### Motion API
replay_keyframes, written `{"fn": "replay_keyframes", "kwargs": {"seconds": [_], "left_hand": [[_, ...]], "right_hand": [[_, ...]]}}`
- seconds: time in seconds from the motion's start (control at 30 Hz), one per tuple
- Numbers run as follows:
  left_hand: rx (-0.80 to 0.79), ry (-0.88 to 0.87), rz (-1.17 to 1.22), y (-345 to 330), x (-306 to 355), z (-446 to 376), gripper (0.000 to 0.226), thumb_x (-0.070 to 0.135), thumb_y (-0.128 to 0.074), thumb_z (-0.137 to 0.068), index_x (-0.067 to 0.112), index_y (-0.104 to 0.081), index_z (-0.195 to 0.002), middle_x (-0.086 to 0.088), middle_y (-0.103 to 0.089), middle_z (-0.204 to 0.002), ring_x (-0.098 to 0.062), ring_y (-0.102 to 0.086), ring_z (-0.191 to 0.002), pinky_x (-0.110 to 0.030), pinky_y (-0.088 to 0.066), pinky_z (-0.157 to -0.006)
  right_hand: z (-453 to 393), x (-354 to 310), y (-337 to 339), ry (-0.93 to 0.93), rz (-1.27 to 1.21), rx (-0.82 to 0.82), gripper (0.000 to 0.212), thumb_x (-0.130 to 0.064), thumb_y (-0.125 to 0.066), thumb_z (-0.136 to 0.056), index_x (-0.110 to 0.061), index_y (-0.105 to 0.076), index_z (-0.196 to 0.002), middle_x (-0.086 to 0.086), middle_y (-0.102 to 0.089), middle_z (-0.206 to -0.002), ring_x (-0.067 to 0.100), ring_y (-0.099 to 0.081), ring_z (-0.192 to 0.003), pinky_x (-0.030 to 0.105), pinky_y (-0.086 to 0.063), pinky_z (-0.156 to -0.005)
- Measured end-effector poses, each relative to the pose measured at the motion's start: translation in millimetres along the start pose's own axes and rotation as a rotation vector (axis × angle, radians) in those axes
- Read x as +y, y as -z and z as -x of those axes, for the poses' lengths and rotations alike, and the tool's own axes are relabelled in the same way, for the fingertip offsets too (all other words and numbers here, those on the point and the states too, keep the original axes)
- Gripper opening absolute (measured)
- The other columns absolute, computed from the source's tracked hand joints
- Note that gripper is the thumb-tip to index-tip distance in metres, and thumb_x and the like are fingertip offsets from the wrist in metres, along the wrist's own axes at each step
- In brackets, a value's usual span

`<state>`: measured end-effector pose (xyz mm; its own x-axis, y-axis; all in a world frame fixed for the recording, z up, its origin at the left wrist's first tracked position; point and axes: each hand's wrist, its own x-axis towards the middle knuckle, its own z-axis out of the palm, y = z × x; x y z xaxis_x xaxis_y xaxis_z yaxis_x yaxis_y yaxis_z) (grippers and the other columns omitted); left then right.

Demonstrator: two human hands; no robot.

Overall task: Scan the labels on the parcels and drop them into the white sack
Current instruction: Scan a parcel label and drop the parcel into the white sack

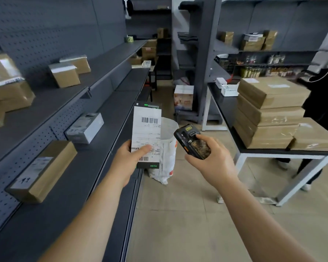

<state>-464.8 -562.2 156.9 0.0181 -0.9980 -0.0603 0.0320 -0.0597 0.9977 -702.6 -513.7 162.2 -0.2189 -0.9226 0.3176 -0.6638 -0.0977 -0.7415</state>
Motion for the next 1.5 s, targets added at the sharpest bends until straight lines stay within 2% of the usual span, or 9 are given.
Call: {"fn": "replay_keyframes", "kwargs": {"seconds": [0.07, 0.13, 0.3, 0.53, 0.77, 1.03, 1.3, 1.4, 1.5], "left_hand": [[-0.014, -0.018, -0.023, -20.4, 10.6, -33.5, 0.033, 0.025, -0.080, -0.078, 0.025, -0.069, -0.109, 0.004, -0.075, -0.106, -0.018, -0.071, -0.101, -0.045, -0.054, -0.094], [-0.019, -0.033, -0.049, -38.6, 20.0, -64.4, 0.041, 0.031, -0.081, -0.072, 0.025, -0.069, -0.111, 0.003, -0.075, -0.107, -0.020, -0.071, -0.101, -0.048, -0.053, -0.095], [0.027, -0.049, -0.034, -73.3, 30.7, -138.3, 0.023, 0.013, -0.073, -0.087, 0.019, -0.068, -0.108, 0.001, -0.076, -0.104, -0.019, -0.072, -0.097, -0.044, -0.056, -0.091], [0.059, -0.005, -0.065, -85.6, 12.8, -230.9, 0.027, 0.014, -0.073, -0.087, 0.020, -0.068, -0.113, 0.005, -0.075, -0.104, -0.014, -0.072, -0.097, -0.034, -0.056, -0.084], [0.038, 0.076, -0.124, -79.7, -28.2, -358.0, 0.030, 0.018, -0.074, -0.085, 0.020, -0.068, -0.115, 0.006, -0.075, -0.105, -0.013, -0.072, -0.097, -0.036, -0.056, -0.087], [-0.022, 0.222, -0.142, -76.5, -61.5, -521.3, 0.020, 0.018, -0.075, -0.085, 0.026, -0.068, -0.102, 0.006, -0.076, -0.096, -0.010, -0.072, -0.089, -0.028, -0.055, -0.077], [-0.022, 0.395, -0.194, -76.6, -116.6, -621.9, 0.016, 0.018, -0.076, -0.085, 0.028, -0.068, -0.095, 0.004, -0.076, -0.095, -0.014, -0.073, -0.087, -0.035, -0.057, -0.078], [-0.027, 0.460, -0.205, -74.3, -137.9, -652.0, 0.018, 0.016, -0.074, -0.086, 0.027, -0.066, -0.099, 0.003, -0.075, -0.098, -0.013, -0.073, -0.088, -0.033, -0.057, -0.077], [-0.026, 0.527, -0.248, -74.0, -165.6, -687.2, 0.024, 0.015, -0.075, -0.085, 0.026, -0.066, -0.105, 0.001, -0.074, -0.106, -0.014, -0.071, -0.094, -0.037, -0.057, -0.085]], "right_hand": [[-38.6, 14.4, 3.0, 0.015, -0.009, -0.007, 0.061, -0.037, -0.082, -0.074, -0.039, -0.056, -0.129, -0.024, -0.049, -0.113, -0.008, -0.042, -0.094, 0.004, -0.032, -0.072], [-77.2, 27.6, 5.2, 0.039, -0.020, -0.008, 0.061, -0.038, -0.083, -0.073, -0.038, -0.057, -0.129, -0.023, -0.052, -0.115, -0.007, -0.044, -0.095, 0.009, -0.036, -0.075], [-164.3, 53.2, -1.2, 0.096, -0.034, -0.018, 0.062, -0.037, -0.083, -0.072, -0.035, -0.058, -0.129, -0.018, -0.055, -0.120, -0.003, -0.047, -0.099, 0.021, -0.040, -0.084], [-249.9, 91.6, -44.0, 0.059, -0.070, -0.091, 0.063, -0.044, -0.083, -0.071, -0.038, -0.057, -0.128, -0.020, -0.057, -0.120, -0.001, -0.053, -0.101, 0.022, -0.044, -0.083], [-343.5, 134.7, -117.7, -0.041, -0.050, -0.127, 0.063, -0.042, -0.083, -0.071, -0.040, -0.056, -0.128, -0.019, -0.057, -0.121, 0.003, -0.056, -0.102, 0.026, -0.048, -0.084], [-461.2, 171.3, -195.2, -0.170, 0.038, -0.155, 0.063, -0.040, -0.083, -0.071, -0.037, -0.057, -0.129, -0.017, -0.057, -0.121, 0.006, -0.056, -0.106, 0.028, -0.048, -0.085], [-530.5, 213.6, -261.2, -0.249, 0.119, -0.273, 0.062, -0.037, -0.083, -0.073, -0.033, -0.059, -0.130, -0.010, -0.062, -0.121, 0.015, -0.060, -0.104, 0.025, -0.042, -0.076], [-559.0, 235.6, -286.1, -0.283, 0.107, -0.323, 0.063, -0.034, -0.083, -0.073, -0.030, -0.059, -0.131, -0.006, -0.062, -0.124, 0.018, -0.060, -0.105, 0.026, -0.043, -0.079], [-587.4, 262.2, -312.7, -0.303, 0.106, -0.384, 0.065, -0.037, -0.083, -0.073, -0.031, -0.058, -0.132, -0.006, -0.062, -0.119, 0.018, -0.060, -0.100, 0.026, -0.043, -0.079]]}}
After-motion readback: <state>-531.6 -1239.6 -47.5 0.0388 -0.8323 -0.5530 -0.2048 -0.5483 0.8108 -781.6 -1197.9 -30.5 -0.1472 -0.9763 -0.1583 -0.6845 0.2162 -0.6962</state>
